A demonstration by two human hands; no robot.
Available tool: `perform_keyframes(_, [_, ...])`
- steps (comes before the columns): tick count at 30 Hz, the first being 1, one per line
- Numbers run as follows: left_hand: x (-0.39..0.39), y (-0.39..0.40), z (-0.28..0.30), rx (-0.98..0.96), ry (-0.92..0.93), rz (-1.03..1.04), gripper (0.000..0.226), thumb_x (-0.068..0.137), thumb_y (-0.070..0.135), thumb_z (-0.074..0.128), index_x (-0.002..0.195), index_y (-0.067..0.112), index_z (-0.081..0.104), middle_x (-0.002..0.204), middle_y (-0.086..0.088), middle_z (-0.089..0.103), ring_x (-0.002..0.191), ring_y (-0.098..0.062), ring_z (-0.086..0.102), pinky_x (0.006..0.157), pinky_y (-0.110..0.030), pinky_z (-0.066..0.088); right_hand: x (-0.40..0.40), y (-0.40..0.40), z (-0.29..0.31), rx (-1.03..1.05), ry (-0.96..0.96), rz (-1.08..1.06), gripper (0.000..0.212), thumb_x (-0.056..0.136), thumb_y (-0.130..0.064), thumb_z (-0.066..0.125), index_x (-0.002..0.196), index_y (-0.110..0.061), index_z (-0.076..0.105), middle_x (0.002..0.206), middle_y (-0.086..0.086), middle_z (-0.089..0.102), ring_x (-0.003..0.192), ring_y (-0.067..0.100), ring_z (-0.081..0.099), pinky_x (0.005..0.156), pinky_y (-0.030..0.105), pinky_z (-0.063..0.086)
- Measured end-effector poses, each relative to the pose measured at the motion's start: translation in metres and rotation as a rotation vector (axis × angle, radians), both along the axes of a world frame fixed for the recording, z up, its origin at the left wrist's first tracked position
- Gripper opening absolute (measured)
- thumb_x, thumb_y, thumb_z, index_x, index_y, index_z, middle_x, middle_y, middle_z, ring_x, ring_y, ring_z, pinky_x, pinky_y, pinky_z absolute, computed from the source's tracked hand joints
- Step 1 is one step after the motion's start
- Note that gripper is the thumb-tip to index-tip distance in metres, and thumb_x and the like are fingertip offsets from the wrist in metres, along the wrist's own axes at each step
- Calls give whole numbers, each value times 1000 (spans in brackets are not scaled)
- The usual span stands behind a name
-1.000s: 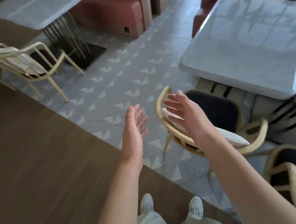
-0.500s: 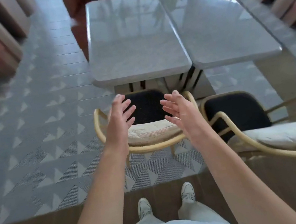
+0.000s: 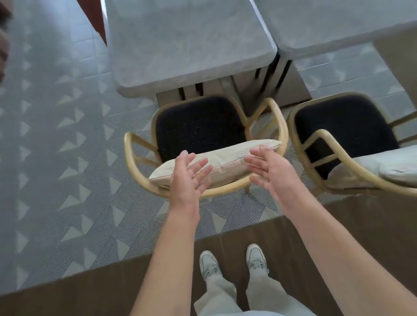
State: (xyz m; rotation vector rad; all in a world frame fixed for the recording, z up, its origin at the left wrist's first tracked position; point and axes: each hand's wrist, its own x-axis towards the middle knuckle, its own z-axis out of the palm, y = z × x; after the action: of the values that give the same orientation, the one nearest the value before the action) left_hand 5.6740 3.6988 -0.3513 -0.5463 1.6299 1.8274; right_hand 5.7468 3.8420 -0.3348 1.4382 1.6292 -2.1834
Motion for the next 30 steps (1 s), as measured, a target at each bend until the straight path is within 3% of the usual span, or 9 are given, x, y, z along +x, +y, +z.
perform_keyframes(5, [-12,4,-45,-62,-82,32,44,104,46,40,129,15,59,117,-5,73,106,-20,71,100,-43,51,-6,15,-54,-88,-84,-95,33,105,-37,47,118,-12,65,114,4,72,110,19,66,103,41,51])
perform_keyframes(8, [-7,-5,-72,-126,-154,91,39,102,45,46,111,13,66,107,-4,76,102,-21,71,94,-41,53,-5,18,-90,-122,-219,-176,23,102,-29,54,109,-10,64,101,4,71,103,19,68,101,42,52])
perform_keyframes(12, [-2,-14,-101,-183,-297,276,18,99,29,57,95,12,61,86,-4,72,84,-19,70,87,-41,56,-12,17,-116,-117,-293,-247,14,98,-20,62,104,-8,61,94,7,64,88,17,65,93,38,58])
perform_keyframes(15, [1,-16,-119,-311,-296,366,10,96,17,63,91,8,61,74,-5,62,68,-16,62,75,-38,61,-15,13,-130,-110,-331,-300,13,95,-13,65,102,-3,60,88,8,62,83,17,63,91,40,59])
perform_keyframes(17, [4,-17,-129,-351,-280,363,10,96,14,66,97,6,60,80,-7,63,70,-16,62,74,-39,63,-15,8,-137,-160,-319,-349,26,95,-10,65,117,0,54,100,12,65,91,20,67,89,41,60])
perform_keyframes(21, [10,-23,-140,-227,-316,333,27,97,15,66,119,4,56,109,-13,69,92,-24,72,79,-44,63,-14,2,-146,-328,-214,-407,35,100,-9,57,133,0,48,122,18,62,100,26,68,91,46,59])
perform_keyframes(26, [8,-25,-142,24,-401,359,33,101,13,59,133,5,52,119,-16,66,102,-31,69,74,-45,60,-13,5,-148,-411,-165,-435,34,101,-7,55,134,-1,49,118,17,64,102,33,67,89,51,58])
perform_keyframes(30, [8,-23,-144,69,-405,364,33,102,11,56,134,5,51,122,-17,64,102,-36,67,75,-49,59,-10,5,-150,-400,-158,-411,33,101,-6,56,133,-2,52,117,15,64,101,32,67,92,50,57])
